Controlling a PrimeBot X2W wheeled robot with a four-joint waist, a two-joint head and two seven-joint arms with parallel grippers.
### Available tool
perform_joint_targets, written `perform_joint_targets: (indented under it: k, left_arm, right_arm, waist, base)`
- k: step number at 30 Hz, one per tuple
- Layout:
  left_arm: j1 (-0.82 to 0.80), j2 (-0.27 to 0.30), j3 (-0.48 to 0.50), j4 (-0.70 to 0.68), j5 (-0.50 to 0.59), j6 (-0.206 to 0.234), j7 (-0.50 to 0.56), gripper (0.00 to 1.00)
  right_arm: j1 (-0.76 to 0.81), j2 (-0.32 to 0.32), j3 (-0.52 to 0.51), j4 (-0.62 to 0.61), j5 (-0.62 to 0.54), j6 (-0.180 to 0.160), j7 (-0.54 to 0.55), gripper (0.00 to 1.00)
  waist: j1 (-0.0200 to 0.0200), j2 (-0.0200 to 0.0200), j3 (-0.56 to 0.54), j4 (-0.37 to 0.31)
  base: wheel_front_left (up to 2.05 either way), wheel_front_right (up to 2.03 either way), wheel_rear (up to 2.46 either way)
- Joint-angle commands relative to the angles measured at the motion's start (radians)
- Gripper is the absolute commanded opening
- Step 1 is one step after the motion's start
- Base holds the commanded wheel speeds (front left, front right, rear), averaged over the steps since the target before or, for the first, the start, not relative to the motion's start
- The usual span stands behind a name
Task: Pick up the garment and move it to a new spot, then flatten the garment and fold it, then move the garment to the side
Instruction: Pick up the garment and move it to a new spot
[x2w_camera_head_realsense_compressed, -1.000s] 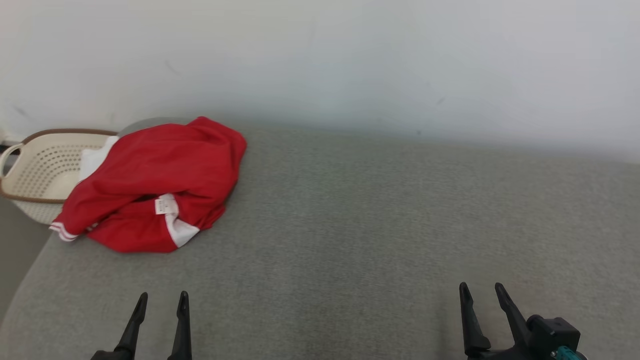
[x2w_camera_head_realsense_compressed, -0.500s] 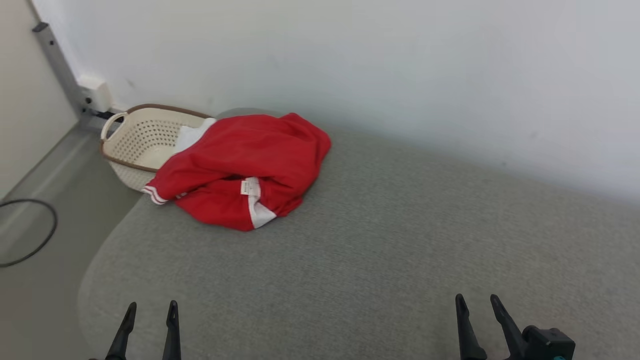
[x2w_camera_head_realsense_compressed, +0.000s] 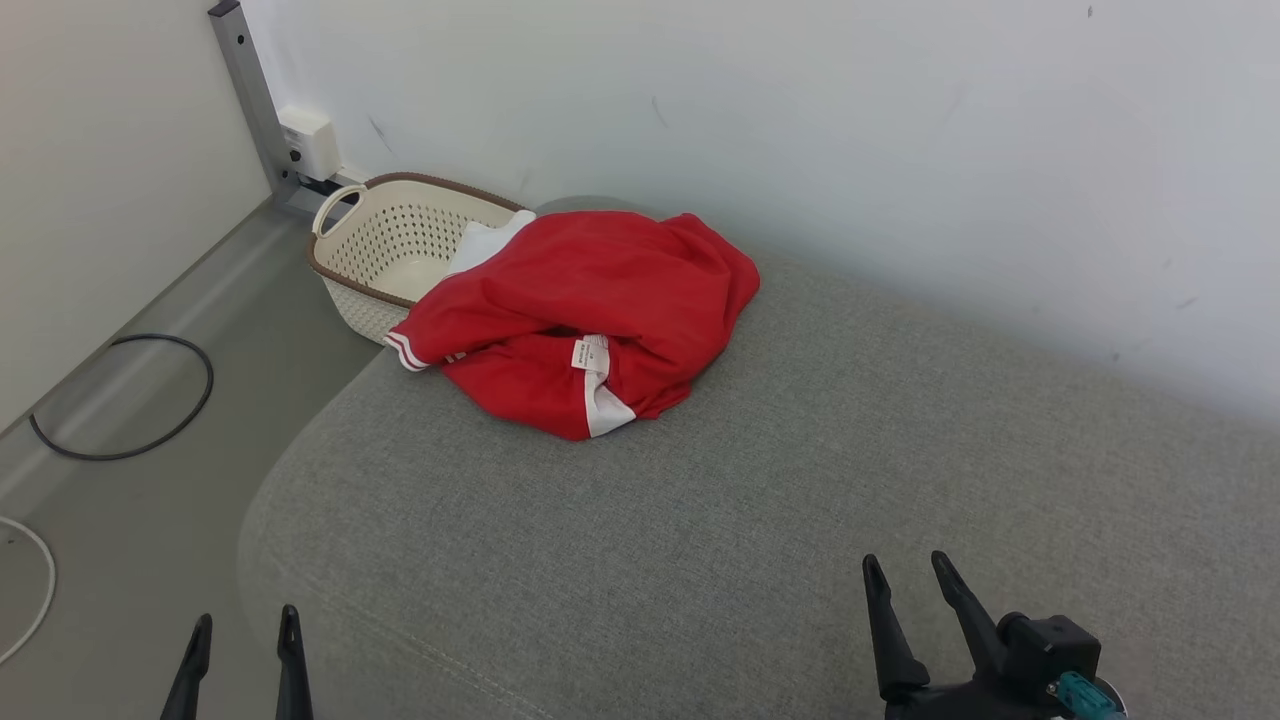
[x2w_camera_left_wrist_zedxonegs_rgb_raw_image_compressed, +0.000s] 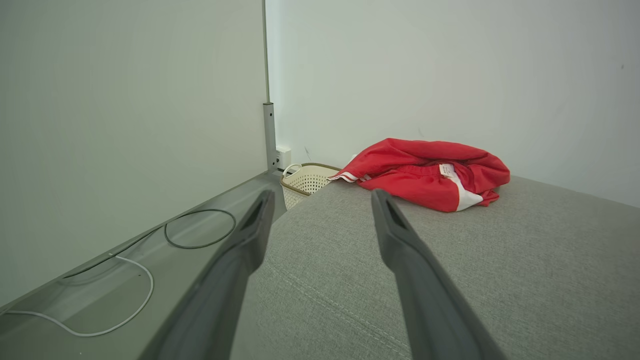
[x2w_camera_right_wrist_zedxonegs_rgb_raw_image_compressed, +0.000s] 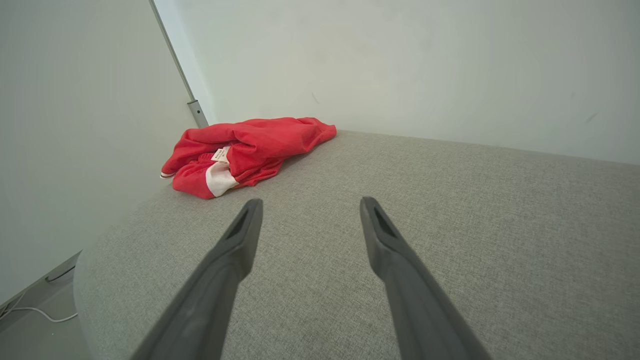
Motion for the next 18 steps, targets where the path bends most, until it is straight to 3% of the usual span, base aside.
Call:
perform_joint_targets:
  k: [1,12,18]
  left_arm:
    - [0.016,0.001,0.003,-0.006,-0.004,0.005,-0.003,1.00]
    - [0.009,-0.007,0.016,-0.012,-0.008,0.007,-0.003,1.00]
    - [-0.102,0.013,0.003,0.072,-0.056,-0.056,0.007,1.00]
  right_arm:
    - [-0.004,0.001,0.002,0.005,-0.001,0.001,-0.007,1.00]
    - [-0.012,0.001,0.000,0.031,-0.006,0.001,-0.016,1.00]
    - [0.015,0.001,-0.012,0.003,0.003,0.001,-0.020,1.00]
  waist:
    - [0.0000,0.0000,0.005,0.004]
    - [0.0000,0.0000,0.002,-0.001]
    - [0.0000,0.0000,-0.006,-0.044]
  base:
    - [0.00,0.00,0.00]
    - [0.00,0.00,0.00]
    - [0.00,0.00,0.00]
